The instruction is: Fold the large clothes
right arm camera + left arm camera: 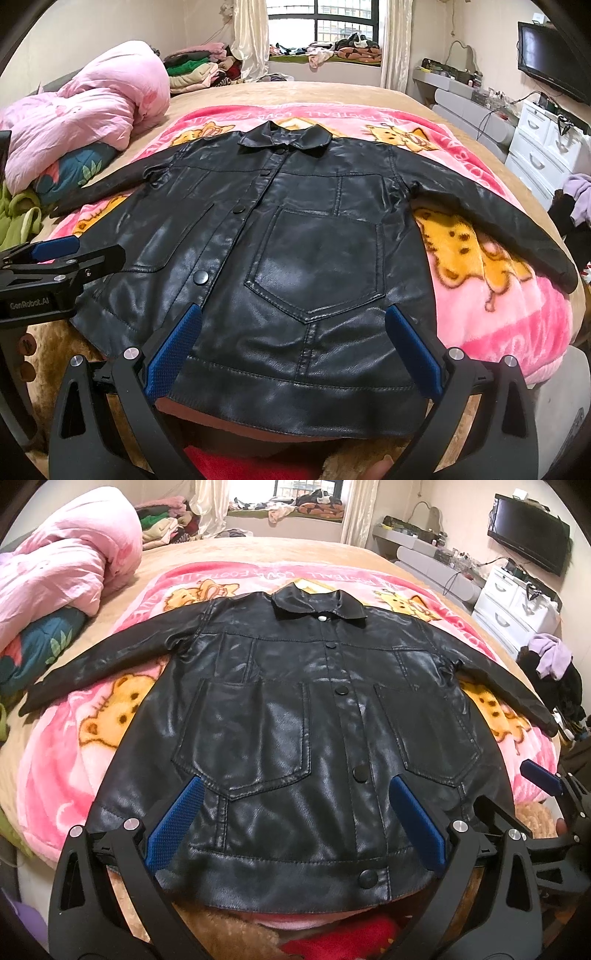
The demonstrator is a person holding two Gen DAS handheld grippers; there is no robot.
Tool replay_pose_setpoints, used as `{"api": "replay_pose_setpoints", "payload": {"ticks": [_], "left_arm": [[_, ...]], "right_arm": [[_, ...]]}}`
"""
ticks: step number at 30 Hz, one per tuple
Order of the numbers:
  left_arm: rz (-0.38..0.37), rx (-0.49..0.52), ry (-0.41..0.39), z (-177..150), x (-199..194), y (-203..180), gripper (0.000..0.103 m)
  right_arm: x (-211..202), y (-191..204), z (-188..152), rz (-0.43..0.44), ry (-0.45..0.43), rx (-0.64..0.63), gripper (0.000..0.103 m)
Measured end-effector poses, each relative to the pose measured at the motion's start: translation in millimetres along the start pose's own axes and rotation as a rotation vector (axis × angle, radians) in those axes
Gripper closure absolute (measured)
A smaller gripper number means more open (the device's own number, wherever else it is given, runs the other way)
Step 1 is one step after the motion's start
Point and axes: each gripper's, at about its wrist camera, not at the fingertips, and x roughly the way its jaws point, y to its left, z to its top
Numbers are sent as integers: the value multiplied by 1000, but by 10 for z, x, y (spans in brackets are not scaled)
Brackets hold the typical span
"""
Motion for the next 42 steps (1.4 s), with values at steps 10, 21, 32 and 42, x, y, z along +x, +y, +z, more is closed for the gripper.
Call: {"api": "replay_pose_setpoints", "payload": {"ticks": [10, 21, 32, 42], "left_arm": [[1, 14, 11, 141, 69, -79, 9], [8, 23, 5, 419, 187, -155, 9], [13, 34, -8, 851, 377, -247, 9], [13, 45, -1, 1225, 622, -348, 9]], "right_arm": [[62, -87, 94, -1, 0, 21, 4], [134, -244, 443, -25, -36, 62, 4], [261, -463, 879, -52, -86, 126, 4], [442, -714, 1194, -104, -94, 174, 4]]}}
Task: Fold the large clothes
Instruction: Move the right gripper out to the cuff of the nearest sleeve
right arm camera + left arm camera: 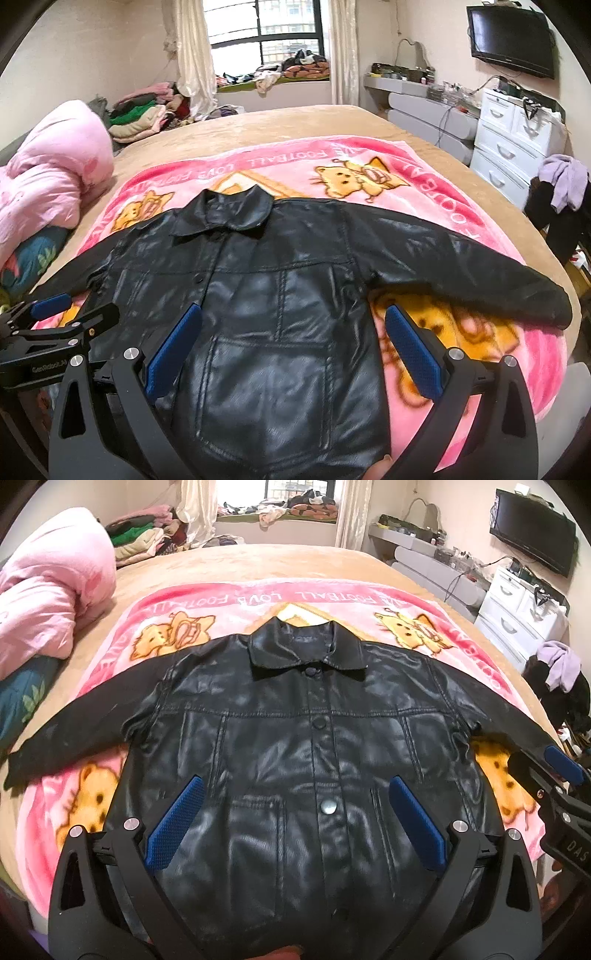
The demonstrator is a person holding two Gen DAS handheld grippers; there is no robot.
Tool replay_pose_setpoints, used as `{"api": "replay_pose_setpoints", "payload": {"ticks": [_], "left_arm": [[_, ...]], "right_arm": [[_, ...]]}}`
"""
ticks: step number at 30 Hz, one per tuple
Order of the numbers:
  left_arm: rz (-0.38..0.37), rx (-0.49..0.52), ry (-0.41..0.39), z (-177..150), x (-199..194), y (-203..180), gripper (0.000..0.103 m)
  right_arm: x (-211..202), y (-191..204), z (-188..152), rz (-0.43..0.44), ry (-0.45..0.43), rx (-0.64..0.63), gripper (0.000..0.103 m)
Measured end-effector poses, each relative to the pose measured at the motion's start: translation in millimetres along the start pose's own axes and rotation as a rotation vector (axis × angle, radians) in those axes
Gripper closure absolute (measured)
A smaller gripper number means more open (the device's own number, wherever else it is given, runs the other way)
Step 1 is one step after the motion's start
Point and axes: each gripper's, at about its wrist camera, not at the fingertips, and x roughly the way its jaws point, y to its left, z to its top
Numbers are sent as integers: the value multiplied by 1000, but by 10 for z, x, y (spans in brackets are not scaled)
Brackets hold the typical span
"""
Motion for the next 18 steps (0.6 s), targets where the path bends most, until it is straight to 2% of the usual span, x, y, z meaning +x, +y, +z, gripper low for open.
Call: {"api": "replay_pose_setpoints", "payload": {"ticks": [8, 13, 18], "left_arm": [[-26, -25, 32, 315, 263, -64, 9], [-42, -21, 23, 501, 382, -127, 9], [-41, 1, 25, 631, 549, -238, 9]], "right_arm": [[321, -294, 280, -30, 20, 101, 4], [498, -486, 376, -121, 20, 120, 4], [624, -759, 405, -165, 18, 171, 4]]}}
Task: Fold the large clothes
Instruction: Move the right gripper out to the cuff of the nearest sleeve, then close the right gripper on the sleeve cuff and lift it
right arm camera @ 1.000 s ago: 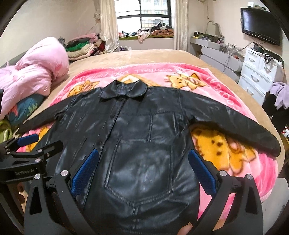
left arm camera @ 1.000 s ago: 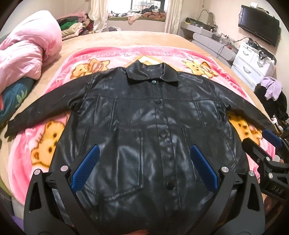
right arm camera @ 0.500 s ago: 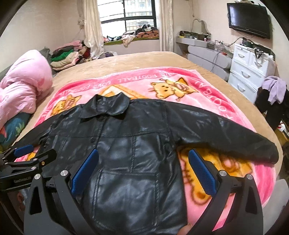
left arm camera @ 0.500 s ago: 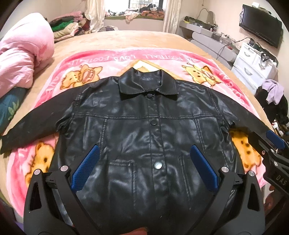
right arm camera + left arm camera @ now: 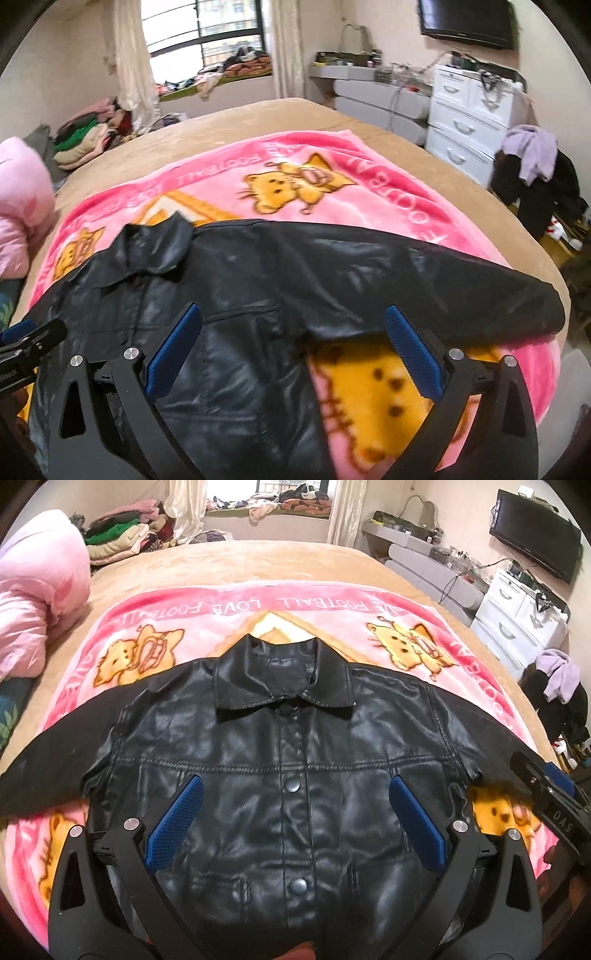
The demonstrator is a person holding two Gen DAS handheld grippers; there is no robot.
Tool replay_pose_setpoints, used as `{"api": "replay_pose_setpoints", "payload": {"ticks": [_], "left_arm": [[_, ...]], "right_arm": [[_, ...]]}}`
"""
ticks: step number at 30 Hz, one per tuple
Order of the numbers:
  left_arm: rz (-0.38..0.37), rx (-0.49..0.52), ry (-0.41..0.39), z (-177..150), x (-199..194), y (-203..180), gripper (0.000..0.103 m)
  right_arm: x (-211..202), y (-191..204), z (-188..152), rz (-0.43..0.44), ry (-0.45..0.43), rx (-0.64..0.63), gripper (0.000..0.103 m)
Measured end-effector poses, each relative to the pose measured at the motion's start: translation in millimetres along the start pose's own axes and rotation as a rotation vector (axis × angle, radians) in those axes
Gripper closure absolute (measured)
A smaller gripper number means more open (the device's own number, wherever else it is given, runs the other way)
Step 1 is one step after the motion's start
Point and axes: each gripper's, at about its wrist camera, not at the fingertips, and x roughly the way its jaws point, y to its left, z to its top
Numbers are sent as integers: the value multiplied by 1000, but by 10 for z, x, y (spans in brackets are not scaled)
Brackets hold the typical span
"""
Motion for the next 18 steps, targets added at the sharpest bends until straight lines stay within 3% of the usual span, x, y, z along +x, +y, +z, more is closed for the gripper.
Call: {"api": "replay_pose_setpoints", "payload": {"ticks": [5, 18], "left_arm": [[-23, 13, 29, 47, 250, -68, 9], [-40, -5, 24, 121, 658, -193, 9]], "right_arm": [[161, -302, 27, -60, -1, 65, 4], [344, -1453, -158, -193, -4, 423, 4]]}}
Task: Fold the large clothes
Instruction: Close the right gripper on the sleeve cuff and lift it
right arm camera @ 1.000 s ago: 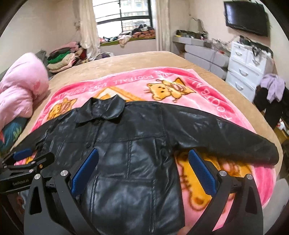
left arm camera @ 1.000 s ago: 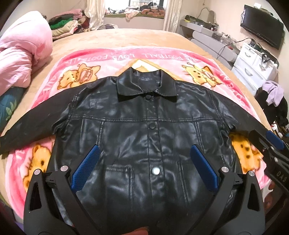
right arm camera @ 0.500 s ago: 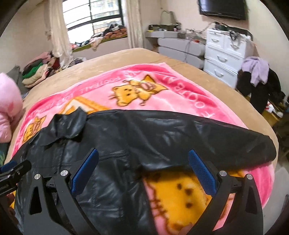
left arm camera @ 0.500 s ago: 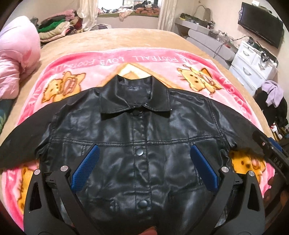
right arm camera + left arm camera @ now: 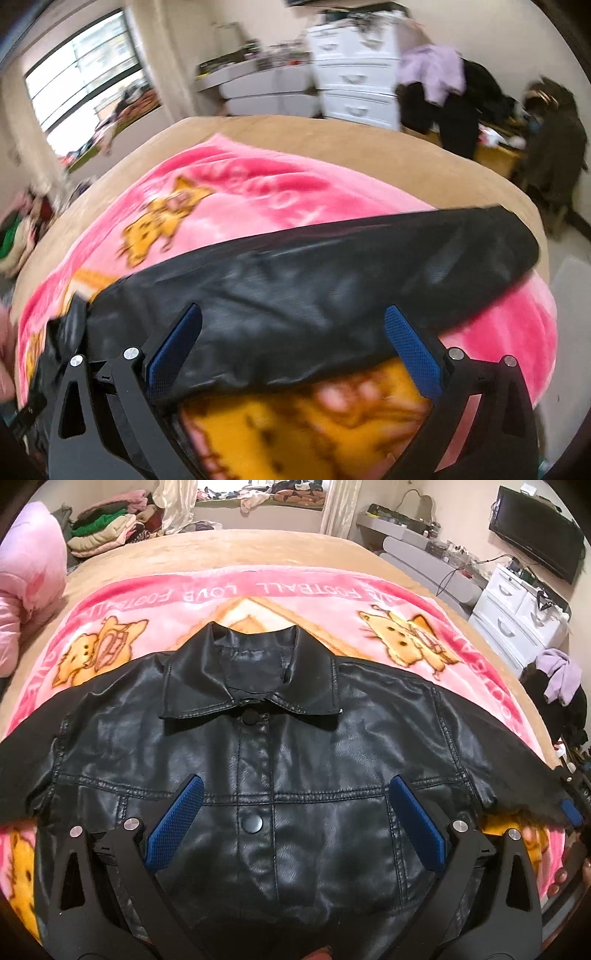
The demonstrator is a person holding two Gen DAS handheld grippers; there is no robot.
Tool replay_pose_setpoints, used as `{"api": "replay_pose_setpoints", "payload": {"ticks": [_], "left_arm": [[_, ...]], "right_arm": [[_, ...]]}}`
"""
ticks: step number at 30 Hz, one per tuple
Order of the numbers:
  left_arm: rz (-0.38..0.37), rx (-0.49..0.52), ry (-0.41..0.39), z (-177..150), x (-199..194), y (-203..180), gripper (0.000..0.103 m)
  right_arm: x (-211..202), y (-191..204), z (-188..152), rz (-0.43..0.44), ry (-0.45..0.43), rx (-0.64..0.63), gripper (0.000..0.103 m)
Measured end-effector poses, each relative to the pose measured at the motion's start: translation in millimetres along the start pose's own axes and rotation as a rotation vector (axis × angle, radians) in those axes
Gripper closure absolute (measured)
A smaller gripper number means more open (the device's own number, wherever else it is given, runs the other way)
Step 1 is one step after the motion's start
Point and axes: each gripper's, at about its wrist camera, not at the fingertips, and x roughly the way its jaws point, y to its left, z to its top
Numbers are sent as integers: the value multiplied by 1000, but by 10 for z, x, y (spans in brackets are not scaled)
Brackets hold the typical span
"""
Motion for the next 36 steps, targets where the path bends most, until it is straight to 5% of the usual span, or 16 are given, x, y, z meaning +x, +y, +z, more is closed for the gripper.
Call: {"api": "replay_pose_setpoints", "payload": {"ticks": [8, 13, 23, 31, 36], "left_arm": [[13, 29, 33, -121, 216, -52, 9], [33, 54, 34, -162, 278, -78, 9], [68, 69, 21, -130, 286, -23, 9], [70, 84, 2, -100, 214, -34, 9], [65, 86, 3, -92, 209, -39, 9]], "right_arm": [[89, -540, 41, -147, -18, 126, 4], [248, -876, 102, -159, 18, 232, 4], [556, -1096, 196, -105, 56, 352, 4], [392, -1245, 74, -104, 10, 492, 4], [564, -1337, 99, 7, 26, 546, 4]]}}
